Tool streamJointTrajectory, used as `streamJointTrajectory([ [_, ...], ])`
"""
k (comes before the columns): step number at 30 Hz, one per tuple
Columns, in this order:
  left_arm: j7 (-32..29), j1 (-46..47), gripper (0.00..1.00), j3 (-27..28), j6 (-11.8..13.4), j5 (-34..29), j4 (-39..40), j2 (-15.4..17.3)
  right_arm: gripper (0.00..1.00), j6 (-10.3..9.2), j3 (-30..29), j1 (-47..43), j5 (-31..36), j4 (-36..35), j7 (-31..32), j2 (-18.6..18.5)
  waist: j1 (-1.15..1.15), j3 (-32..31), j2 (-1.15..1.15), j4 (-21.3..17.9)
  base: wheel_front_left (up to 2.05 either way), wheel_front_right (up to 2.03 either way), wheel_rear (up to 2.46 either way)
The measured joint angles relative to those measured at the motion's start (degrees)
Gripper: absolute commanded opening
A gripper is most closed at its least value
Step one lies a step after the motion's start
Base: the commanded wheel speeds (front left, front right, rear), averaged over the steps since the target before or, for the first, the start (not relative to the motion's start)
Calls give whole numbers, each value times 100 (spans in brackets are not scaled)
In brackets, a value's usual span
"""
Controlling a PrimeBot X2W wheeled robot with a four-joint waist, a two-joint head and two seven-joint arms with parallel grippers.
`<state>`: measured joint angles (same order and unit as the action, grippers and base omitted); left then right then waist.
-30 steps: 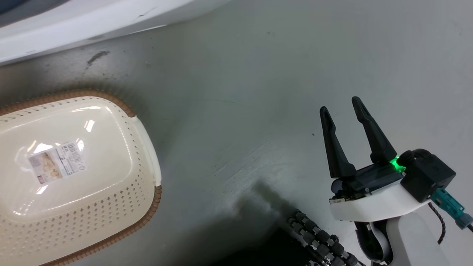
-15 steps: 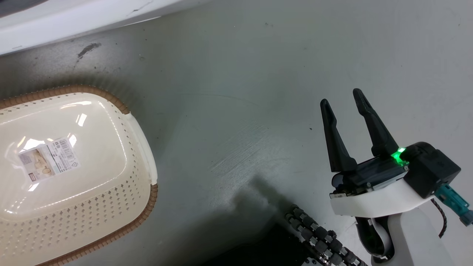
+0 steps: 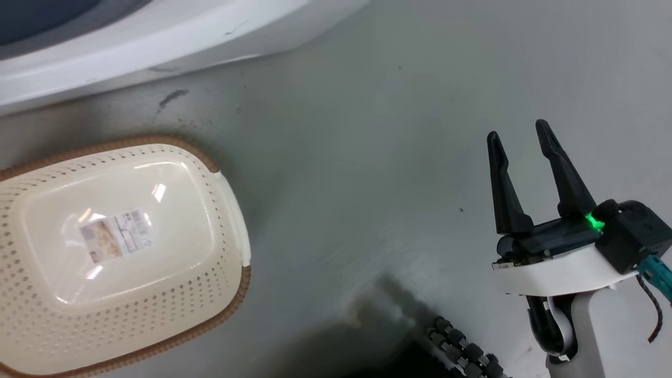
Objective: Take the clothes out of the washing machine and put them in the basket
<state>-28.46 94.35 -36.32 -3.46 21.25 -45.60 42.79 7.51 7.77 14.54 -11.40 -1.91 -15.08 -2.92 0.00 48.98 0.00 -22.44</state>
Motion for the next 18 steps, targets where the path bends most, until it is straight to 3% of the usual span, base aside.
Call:
streamJointTrajectory([
  [9, 2182, -1163, 0, 220, 405, 427, -527, -842, 100, 0, -301, -90, 397, 96, 0, 5, -1, -798, 0, 383, 0, 0, 0],
  [18, 3819, -2349, 0, 339, 510, 778, -739, -1588, 100, 0, -448, -435, 776, 202, 0, 5, -1, -1738, 0, 859, 0, 0, 0],
])
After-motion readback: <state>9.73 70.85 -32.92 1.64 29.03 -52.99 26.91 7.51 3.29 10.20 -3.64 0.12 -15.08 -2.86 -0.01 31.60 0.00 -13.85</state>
